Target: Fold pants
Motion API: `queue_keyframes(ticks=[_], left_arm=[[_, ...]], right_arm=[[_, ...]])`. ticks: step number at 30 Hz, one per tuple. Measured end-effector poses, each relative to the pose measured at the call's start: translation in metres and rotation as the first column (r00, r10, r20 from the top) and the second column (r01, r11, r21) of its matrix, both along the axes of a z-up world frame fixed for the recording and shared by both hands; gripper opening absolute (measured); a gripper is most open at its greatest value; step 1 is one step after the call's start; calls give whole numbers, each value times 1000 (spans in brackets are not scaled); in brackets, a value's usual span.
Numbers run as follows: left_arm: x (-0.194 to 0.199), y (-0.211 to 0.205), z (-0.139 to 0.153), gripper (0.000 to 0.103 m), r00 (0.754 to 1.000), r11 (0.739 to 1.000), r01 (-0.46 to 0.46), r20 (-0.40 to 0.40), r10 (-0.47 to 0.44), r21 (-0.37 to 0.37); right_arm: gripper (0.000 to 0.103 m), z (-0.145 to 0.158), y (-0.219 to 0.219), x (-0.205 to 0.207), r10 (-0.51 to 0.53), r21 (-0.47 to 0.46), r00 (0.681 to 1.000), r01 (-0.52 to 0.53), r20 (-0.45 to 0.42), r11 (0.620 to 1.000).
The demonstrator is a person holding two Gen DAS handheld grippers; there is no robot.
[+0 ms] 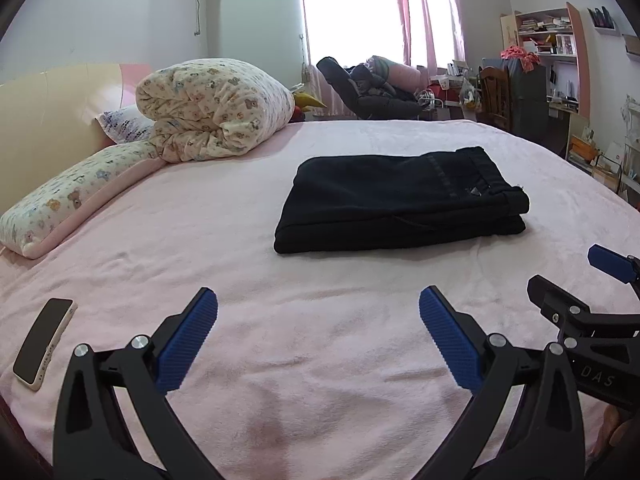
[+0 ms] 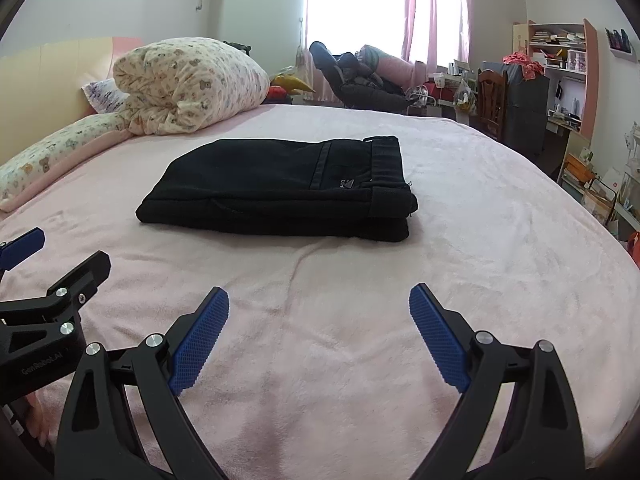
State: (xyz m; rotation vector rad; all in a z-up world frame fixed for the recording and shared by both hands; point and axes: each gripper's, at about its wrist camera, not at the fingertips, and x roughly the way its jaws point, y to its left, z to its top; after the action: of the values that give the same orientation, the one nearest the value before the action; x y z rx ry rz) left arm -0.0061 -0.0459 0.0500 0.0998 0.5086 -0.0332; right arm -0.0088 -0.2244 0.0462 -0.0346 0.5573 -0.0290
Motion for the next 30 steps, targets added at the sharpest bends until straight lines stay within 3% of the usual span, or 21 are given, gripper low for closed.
queue_keyframes(ticks=[12,30], left_arm=[[6,10,-7,101,999,998,-4,-50,0,-69],[6,1,-11,101,998,999,21,-66,-23,-37]], right_arm=[[94,-5,6,2,8,-5,1000,-8,-13,1000],[94,-5,7,2,7,-4,1000,-7,-14,1000]])
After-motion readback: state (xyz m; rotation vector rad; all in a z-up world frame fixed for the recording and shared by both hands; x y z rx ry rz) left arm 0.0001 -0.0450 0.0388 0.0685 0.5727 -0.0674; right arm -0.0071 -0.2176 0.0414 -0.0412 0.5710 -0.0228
